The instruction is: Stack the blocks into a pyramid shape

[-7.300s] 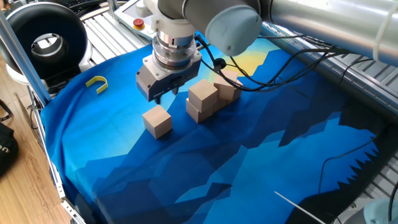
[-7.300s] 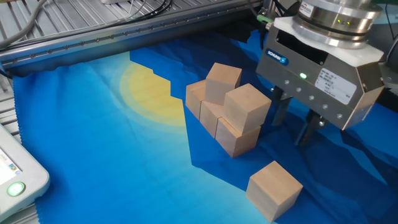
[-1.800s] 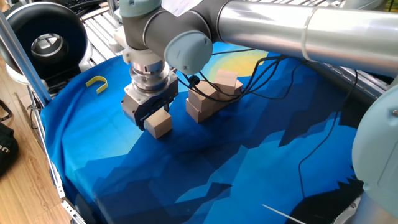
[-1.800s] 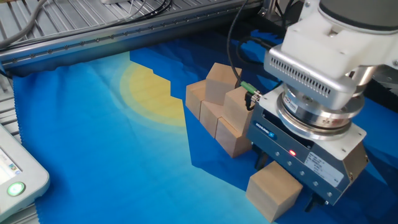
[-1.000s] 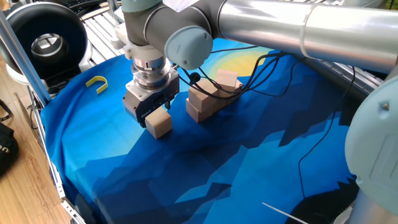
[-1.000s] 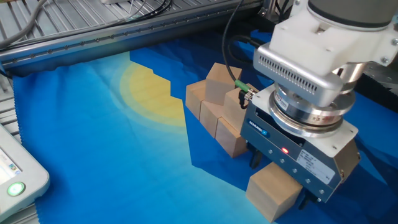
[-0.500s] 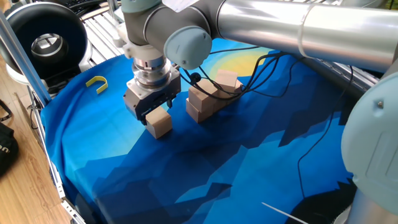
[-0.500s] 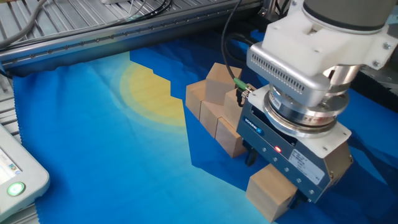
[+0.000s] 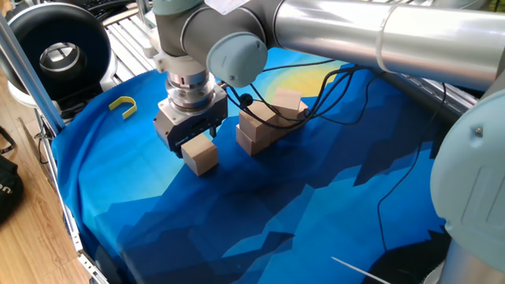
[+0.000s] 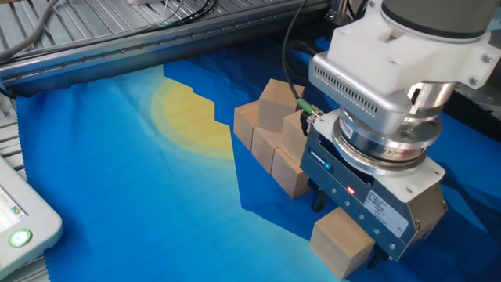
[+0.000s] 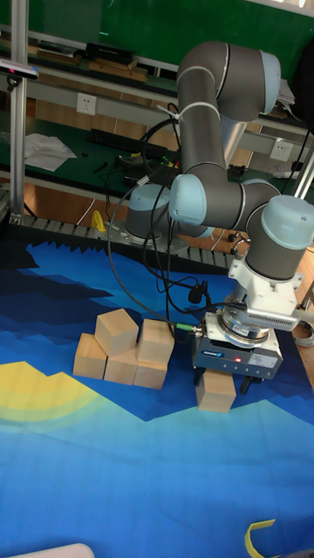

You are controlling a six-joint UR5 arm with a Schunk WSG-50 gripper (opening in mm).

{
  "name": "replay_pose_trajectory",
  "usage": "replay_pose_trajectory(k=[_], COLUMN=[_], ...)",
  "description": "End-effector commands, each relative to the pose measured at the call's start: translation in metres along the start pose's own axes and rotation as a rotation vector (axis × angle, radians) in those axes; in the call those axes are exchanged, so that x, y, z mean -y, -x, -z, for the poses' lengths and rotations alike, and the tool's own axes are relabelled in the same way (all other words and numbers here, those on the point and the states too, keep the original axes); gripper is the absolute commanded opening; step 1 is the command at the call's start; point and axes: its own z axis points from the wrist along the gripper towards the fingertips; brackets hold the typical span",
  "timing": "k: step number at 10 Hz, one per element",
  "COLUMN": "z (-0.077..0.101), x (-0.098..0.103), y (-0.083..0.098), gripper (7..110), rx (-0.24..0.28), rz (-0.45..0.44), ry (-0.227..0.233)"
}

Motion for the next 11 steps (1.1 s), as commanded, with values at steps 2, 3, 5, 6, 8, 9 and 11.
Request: replay_pose_trajectory(k=[2,3,5,6,8,9,11], z=[0.0,-0.001,-0.001,-0.002,-0.002,-0.002,-0.002], x=[0.006,0.006,0.008,0.003,-0.005,-0.001,0.007], y=[0.002,0.002,0.003,0.005,0.006,0.005,0.003], gripper=[7,7,7,7,44,88,22], rx=[0.004,0.006,0.008,0.018,0.03,0.025,0.017], rz=[-0.016,-0.012,0.024,0.066,0.082,0.055,-0.001], ry=[-0.028,-0.029,-0.035,-0.011,0.027,0.011,-0.021])
